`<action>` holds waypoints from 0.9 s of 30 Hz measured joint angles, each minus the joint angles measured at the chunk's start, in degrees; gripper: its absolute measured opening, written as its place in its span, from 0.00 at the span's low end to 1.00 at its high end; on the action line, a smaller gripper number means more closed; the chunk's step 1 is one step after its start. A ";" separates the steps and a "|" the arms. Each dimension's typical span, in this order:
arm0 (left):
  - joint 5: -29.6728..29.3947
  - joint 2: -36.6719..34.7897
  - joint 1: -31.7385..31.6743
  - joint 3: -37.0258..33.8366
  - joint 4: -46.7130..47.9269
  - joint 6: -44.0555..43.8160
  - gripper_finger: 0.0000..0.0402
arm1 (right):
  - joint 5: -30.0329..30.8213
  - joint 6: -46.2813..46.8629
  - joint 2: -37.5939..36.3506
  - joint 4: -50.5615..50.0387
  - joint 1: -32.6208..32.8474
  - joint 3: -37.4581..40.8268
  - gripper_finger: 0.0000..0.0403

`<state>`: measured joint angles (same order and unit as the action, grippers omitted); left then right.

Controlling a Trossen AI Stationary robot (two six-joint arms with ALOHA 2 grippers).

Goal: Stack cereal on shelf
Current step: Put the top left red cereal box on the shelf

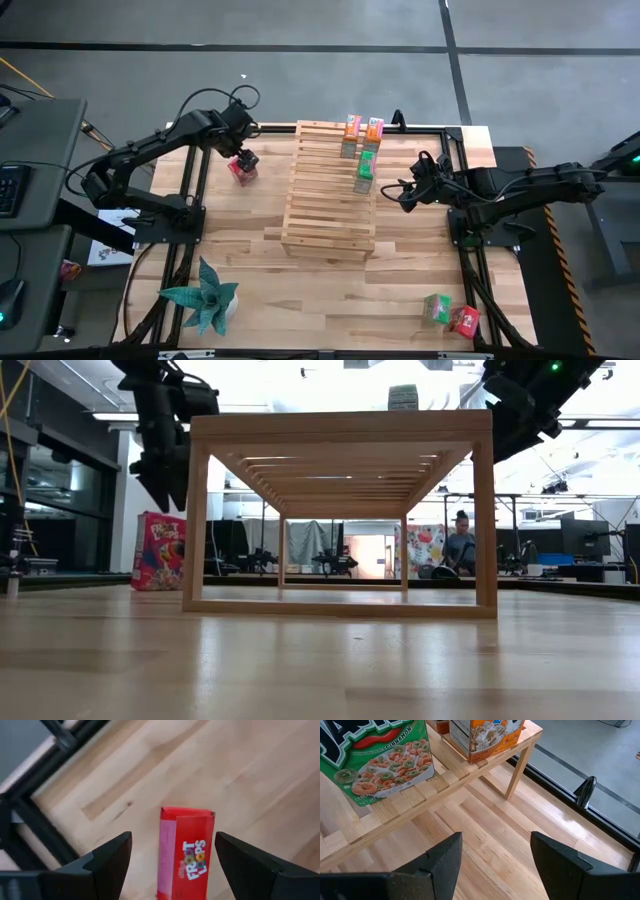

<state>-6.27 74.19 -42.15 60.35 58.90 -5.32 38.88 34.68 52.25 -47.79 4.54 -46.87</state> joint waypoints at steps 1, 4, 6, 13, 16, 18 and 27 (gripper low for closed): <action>0.56 -0.03 0.00 -0.20 -0.18 0.00 0.69 | 0.01 0.00 0.00 0.00 -0.01 0.02 0.57; 1.50 -0.04 0.00 -1.51 -0.34 -0.02 0.69 | 0.00 0.01 0.00 0.00 0.00 0.01 0.57; 1.44 -0.04 0.00 -2.88 -1.16 -0.02 0.69 | -0.01 0.02 0.00 0.00 0.00 0.02 0.57; 1.39 -0.04 0.00 -6.53 -3.68 -0.02 0.69 | -0.02 0.02 0.00 0.00 -0.02 0.02 0.57; 1.28 -0.07 0.00 -7.62 -4.58 -0.03 0.69 | -0.02 0.02 0.00 0.00 -0.01 0.02 0.57; 1.28 -0.07 0.00 -8.30 -4.78 -0.04 0.69 | -0.02 0.29 0.00 0.01 -0.02 0.02 0.57; 1.10 -0.07 0.00 -12.76 -6.98 -0.07 0.69 | 0.20 1.02 -0.01 0.02 0.00 0.02 0.57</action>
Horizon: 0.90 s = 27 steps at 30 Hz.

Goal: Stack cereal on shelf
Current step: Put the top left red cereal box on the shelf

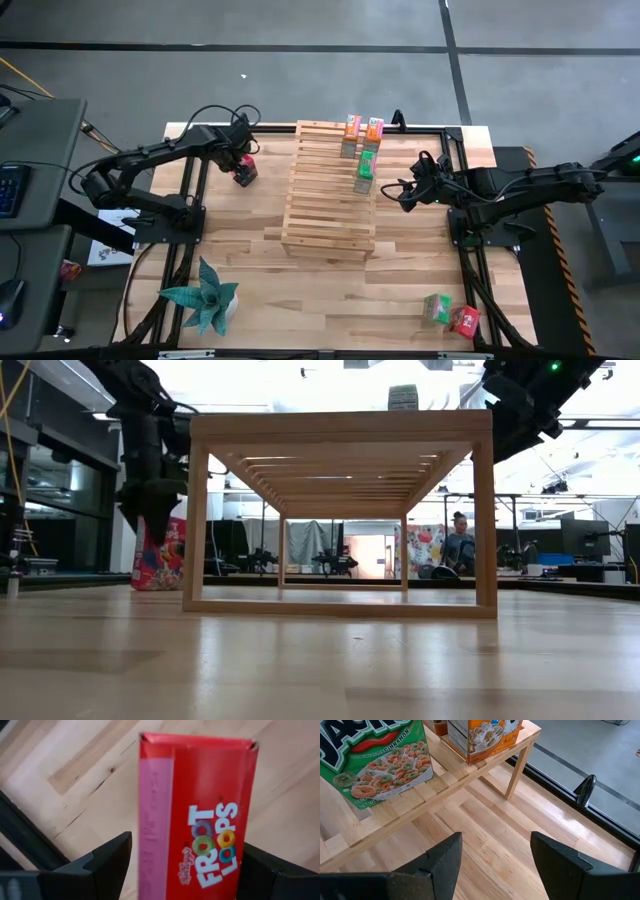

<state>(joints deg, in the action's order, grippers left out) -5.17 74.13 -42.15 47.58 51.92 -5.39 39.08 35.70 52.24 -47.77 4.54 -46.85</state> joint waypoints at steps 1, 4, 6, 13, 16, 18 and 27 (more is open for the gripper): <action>-0.05 0.00 0.00 -0.56 -0.74 0.00 0.69 | 0.02 -0.03 0.00 0.00 -0.02 0.00 0.57; -0.11 0.01 0.00 -2.16 -4.27 -0.04 0.69 | 0.10 -0.11 -0.01 0.00 -0.01 0.00 0.57; -0.15 0.02 0.00 -2.77 -6.01 -0.04 0.69 | 0.12 -0.11 -0.01 0.00 0.00 0.00 0.57; -0.19 0.02 0.00 -2.88 -7.14 -0.51 0.69 | 0.14 0.05 0.01 0.00 0.00 -0.01 0.57; -0.18 0.02 0.00 -2.88 -6.31 -0.52 0.68 | 0.17 0.06 0.01 0.00 0.00 0.00 0.57; -0.18 0.02 0.00 -2.88 -5.97 -0.54 0.66 | 0.17 0.04 -0.01 0.00 -0.01 -0.01 0.57; -0.13 0.02 0.04 -2.85 -5.61 -0.55 0.49 | 0.30 0.07 0.01 0.00 0.00 -0.02 0.57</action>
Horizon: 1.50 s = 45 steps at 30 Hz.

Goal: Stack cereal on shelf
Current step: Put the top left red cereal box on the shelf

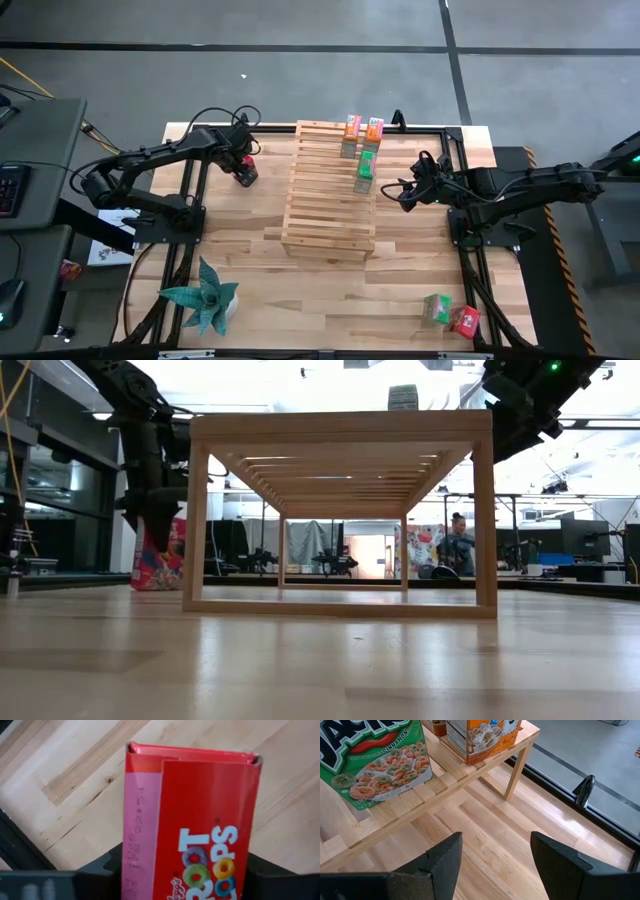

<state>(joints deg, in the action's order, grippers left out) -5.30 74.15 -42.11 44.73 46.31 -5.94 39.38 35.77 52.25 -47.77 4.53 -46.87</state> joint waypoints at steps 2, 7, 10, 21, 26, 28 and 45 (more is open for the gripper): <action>0.23 0.00 0.01 0.37 0.78 0.02 0.46 | 0.04 0.00 0.00 0.00 -0.02 0.00 0.57; 0.28 0.00 0.01 3.59 4.64 0.00 0.42 | 0.82 0.07 -0.01 0.02 0.00 0.01 0.57; 0.31 0.00 0.16 7.32 8.79 0.05 0.42 | 1.13 0.26 -0.02 0.02 -0.01 0.02 0.57; 3.56 -1.25 8.48 33.37 25.07 -3.11 0.42 | 1.13 0.28 2.48 0.45 -0.02 0.01 0.57; 3.56 -1.40 18.24 44.74 24.84 -6.77 0.42 | 1.14 0.26 4.89 0.51 0.00 0.02 0.57; 3.58 -1.44 22.92 46.47 21.94 -8.49 0.42 | 1.16 -0.17 5.25 0.60 0.00 0.02 0.57; 7.10 21.26 46.02 61.27 3.65 2.45 0.42 | 4.11 -2.82 -4.06 4.28 0.00 0.00 0.57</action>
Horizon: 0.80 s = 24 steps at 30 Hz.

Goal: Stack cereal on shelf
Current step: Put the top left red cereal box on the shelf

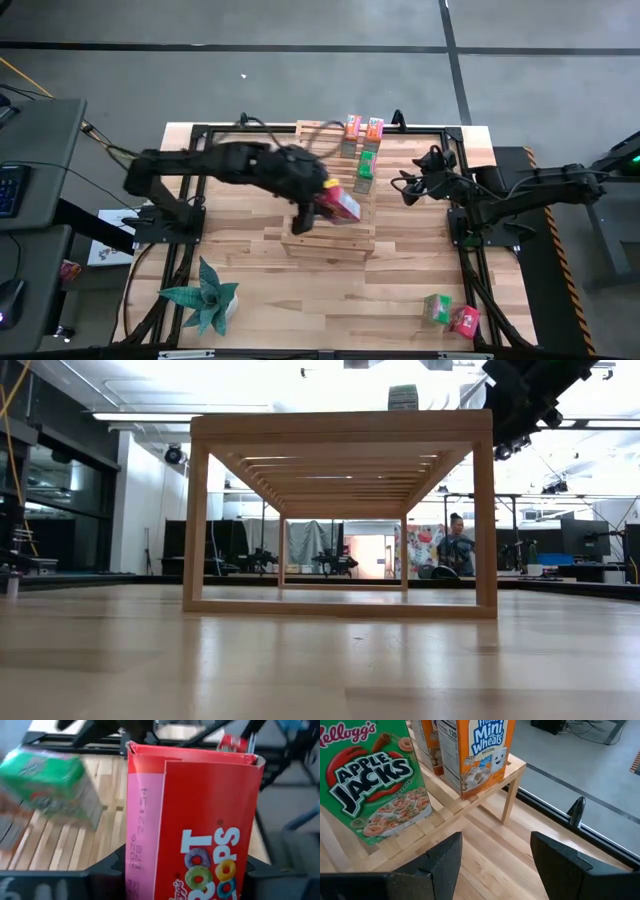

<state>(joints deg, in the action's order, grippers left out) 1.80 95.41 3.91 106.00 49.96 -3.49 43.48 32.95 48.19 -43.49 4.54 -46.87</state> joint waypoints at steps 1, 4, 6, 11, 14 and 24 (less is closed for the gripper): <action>0.01 1.86 0.19 1.28 0.44 1.96 0.42 | -0.01 -0.09 -0.06 -0.08 0.00 0.01 0.57; 0.04 6.64 0.49 4.62 0.28 8.76 0.42 | -0.04 -0.96 -0.07 -0.08 0.00 0.02 0.57; 0.04 9.06 0.51 5.93 0.17 11.88 0.42 | -0.06 -1.10 -0.07 -0.13 0.00 0.00 0.57; -1.82 13.02 0.16 6.66 0.39 17.57 0.42 | -0.13 -1.98 -0.07 -0.37 0.00 0.00 0.57; -3.07 14.19 0.10 6.66 0.36 19.36 0.42 | -0.13 -1.97 -0.07 -0.41 0.00 0.00 0.57; -3.24 14.63 0.14 6.66 -0.35 22.12 0.42 | -0.15 -1.97 -0.05 -0.41 0.00 0.00 0.57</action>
<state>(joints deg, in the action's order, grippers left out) -1.43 110.04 4.05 112.66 49.62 18.63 43.33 30.98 48.14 -43.90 4.54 -46.87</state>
